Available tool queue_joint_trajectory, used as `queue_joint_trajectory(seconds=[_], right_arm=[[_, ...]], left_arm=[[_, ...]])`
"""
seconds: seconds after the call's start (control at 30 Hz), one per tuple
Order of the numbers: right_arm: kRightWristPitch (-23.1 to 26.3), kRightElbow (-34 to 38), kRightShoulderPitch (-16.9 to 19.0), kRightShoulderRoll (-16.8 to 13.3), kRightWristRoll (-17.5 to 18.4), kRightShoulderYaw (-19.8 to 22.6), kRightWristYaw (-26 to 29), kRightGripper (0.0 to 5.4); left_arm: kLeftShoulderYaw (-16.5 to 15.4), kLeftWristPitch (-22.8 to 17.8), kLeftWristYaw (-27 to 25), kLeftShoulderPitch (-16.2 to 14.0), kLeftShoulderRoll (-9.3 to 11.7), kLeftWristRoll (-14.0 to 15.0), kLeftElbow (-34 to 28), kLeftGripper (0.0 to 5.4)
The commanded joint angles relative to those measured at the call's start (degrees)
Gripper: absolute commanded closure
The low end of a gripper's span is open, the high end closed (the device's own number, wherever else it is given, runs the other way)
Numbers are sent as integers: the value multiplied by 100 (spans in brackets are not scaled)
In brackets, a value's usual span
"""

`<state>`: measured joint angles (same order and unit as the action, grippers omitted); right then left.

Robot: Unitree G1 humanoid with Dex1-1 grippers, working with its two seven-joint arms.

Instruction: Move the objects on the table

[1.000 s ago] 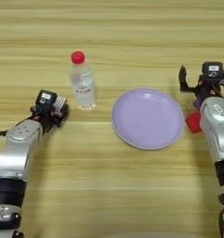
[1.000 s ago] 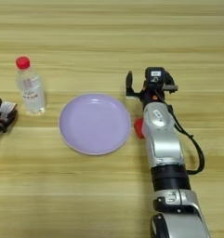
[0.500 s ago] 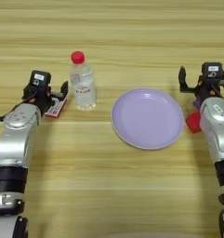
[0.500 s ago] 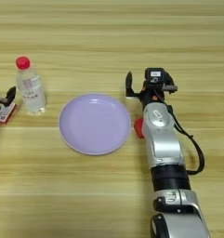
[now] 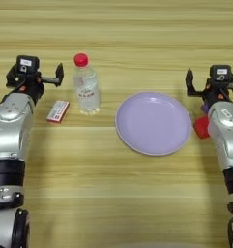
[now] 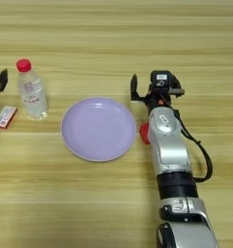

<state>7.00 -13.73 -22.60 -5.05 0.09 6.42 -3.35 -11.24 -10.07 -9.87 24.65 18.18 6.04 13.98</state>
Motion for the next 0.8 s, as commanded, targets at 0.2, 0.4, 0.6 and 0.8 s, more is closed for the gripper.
queue_joint_trajectory(seconds=[0.2, 0.4, 0.6, 0.8], right_arm=[[-46, -81, -110, -51, -9, 5, 1, 0], [-56, -88, -104, -59, -3, 6, 8, 0], [-67, -95, -103, -64, 4, 3, 12, 0], [-66, -96, -104, -67, 7, -2, 15, 0]], left_arm=[[-70, 481, -109, 383, -341, 382, 138, 2], [2, 452, -123, 343, -441, 461, -288, 2], [49, 452, -29, 335, -491, 414, -334, 2], [84, 537, -5, 318, -506, 367, -418, 2]])
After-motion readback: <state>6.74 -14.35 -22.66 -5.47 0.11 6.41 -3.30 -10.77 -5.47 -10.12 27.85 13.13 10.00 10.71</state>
